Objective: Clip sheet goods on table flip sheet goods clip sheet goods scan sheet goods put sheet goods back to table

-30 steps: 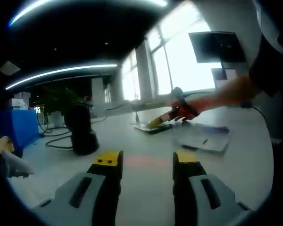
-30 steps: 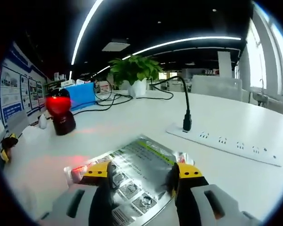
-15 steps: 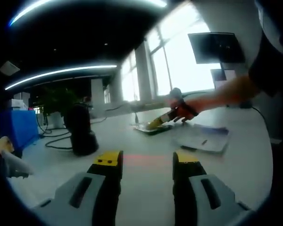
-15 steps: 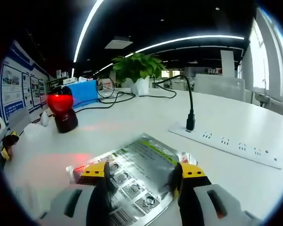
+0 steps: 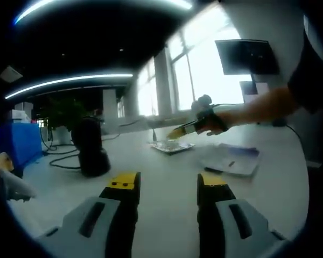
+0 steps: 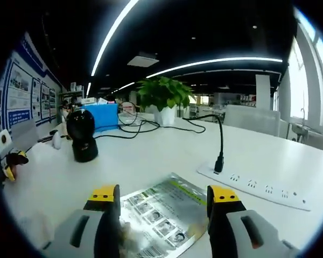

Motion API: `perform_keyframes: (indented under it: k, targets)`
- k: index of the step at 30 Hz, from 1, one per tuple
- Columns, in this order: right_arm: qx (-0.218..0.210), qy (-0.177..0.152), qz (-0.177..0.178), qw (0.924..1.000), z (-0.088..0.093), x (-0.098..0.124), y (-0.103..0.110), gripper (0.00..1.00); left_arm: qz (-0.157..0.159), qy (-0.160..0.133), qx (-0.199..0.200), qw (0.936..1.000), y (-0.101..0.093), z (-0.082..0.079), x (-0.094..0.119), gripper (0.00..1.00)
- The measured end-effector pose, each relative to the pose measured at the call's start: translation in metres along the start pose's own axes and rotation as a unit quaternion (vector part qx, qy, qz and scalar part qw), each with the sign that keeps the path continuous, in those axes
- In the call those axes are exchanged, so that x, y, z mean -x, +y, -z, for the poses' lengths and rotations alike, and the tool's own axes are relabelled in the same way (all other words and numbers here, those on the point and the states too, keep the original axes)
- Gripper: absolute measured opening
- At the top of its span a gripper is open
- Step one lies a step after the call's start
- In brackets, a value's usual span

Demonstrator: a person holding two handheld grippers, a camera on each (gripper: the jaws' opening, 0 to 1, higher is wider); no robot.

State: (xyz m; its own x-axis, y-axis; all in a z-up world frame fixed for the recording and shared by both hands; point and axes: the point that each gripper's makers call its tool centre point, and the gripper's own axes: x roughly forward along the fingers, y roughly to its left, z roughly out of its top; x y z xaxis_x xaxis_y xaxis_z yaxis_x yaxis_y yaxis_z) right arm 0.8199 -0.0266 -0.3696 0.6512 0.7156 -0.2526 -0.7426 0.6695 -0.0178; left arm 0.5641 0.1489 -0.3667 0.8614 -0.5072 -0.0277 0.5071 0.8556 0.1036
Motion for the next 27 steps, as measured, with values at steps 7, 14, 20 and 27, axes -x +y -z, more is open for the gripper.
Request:
perform_keyframes:
  k: [7, 14, 20, 27]
  targets:
    - [0.005, -0.025, 0.006, 0.9997, -0.014, 0.022, 0.007, 0.57, 0.001, -0.003, 0.002, 1.0, 0.001, -0.001, 0.001, 0.34]
    - [-0.004, -0.058, 0.019, 0.9981, -0.032, 0.053, 0.011, 0.57, -0.006, -0.006, 0.007, 0.9999, 0.002, -0.003, 0.002, 0.34]
    - [0.0, -0.083, 0.026, 0.9962, -0.04, 0.078, 0.023, 0.56, -0.002, -0.004, 0.004, 1.0, 0.0, -0.002, 0.001, 0.34]
    - [-0.012, -0.112, 0.042, 0.9927, -0.047, 0.105, 0.03, 0.54, -0.014, 0.004, 0.005, 0.9999, 0.004, 0.0, 0.0, 0.34]
